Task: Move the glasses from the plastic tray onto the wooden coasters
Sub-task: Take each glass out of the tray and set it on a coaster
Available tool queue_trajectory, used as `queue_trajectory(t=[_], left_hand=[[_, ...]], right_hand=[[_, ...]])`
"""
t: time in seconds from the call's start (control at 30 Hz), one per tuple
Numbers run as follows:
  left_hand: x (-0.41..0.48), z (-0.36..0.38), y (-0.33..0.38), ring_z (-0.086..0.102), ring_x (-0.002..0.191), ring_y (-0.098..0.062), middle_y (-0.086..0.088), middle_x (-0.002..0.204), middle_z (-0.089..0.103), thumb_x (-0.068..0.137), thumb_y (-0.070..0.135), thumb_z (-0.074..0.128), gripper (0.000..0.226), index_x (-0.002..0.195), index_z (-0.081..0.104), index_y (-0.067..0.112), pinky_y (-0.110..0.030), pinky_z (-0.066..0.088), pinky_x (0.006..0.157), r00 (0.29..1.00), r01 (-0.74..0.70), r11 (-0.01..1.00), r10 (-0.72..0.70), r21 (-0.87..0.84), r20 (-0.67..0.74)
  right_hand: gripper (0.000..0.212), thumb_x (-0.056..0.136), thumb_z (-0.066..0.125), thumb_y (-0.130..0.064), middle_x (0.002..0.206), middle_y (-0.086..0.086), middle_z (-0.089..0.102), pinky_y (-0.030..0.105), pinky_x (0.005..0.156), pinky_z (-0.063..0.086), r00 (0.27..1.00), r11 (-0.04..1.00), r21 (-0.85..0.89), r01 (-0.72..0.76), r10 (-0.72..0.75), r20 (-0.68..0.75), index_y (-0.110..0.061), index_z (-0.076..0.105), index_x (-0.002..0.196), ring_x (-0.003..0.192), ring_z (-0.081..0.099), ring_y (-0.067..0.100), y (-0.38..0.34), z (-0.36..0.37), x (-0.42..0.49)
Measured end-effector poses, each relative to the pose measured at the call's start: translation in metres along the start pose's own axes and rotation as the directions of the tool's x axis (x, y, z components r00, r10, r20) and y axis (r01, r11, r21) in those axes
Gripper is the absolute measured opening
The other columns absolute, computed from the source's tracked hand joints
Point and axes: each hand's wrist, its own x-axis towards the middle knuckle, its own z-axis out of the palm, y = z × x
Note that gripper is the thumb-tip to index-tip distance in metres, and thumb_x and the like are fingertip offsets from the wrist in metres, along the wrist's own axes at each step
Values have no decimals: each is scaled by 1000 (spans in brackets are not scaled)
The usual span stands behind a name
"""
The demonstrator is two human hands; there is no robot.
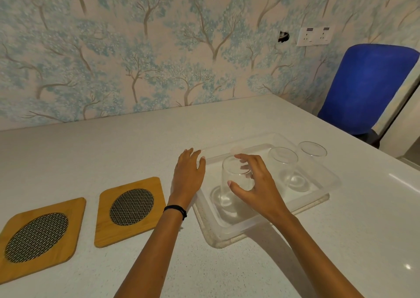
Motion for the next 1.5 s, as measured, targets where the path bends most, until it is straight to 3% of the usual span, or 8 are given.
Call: queue_trajectory(t=[0.37,0.67,0.83,1.07,1.23,1.37,1.5], left_hand=[[-5,-3,0,14,143,-19,-6,153,28,97,28,39,43,138,38,15,-40,17,115,1000,9,998,-9,-69,9],[-31,-16,0,15,143,-19,-6,151,32,96,30,41,46,140,34,17,-37,19,114,997,-52,995,56,-86,47],[-60,-35,-10,24,139,-18,-2,149,35,96,33,41,46,140,33,21,-38,23,116,990,-119,989,126,-91,70],[-90,-75,-48,25,140,-21,-5,151,31,96,32,40,46,140,33,19,-37,23,115,990,-123,991,119,51,78],[-105,-109,-80,37,132,-24,-8,145,41,95,28,44,44,137,39,15,-36,29,110,995,-97,987,93,129,35],[-115,-132,-102,37,131,-23,-8,144,40,95,30,44,44,136,40,16,-37,31,108,997,-71,976,70,206,10],[-125,-146,-119,35,133,-25,-10,146,37,95,30,44,44,136,40,14,-41,30,112,998,-56,961,60,271,-8]], right_hand=[[60,78,63,-45,134,-7,40,5,85,34,998,997,-44,64,-64,8,-34,36,130,118,42,3,0,1,-2],[56,78,60,-49,127,-14,41,6,86,34,997,999,-30,46,-47,-61,-37,37,128,116,45,5,2,1,-2],[57,79,61,-46,129,-6,43,14,89,36,996,997,-58,51,-55,-73,-31,38,129,116,46,9,0,2,-4],[58,78,67,-41,129,-3,47,25,84,41,999,997,-69,18,-22,-50,-30,40,129,110,50,10,-2,3,-5],[59,76,69,-39,122,-3,52,33,86,48,999,999,-49,-19,16,-47,-30,42,127,101,54,12,-4,6,-3],[56,76,70,-39,115,-6,51,33,84,47,997,998,-49,-32,28,-71,-34,43,125,98,54,12,-2,4,-1],[56,75,72,-34,112,2,56,35,81,50,994,998,-47,-33,28,-105,-30,46,123,96,55,15,-1,0,2]])
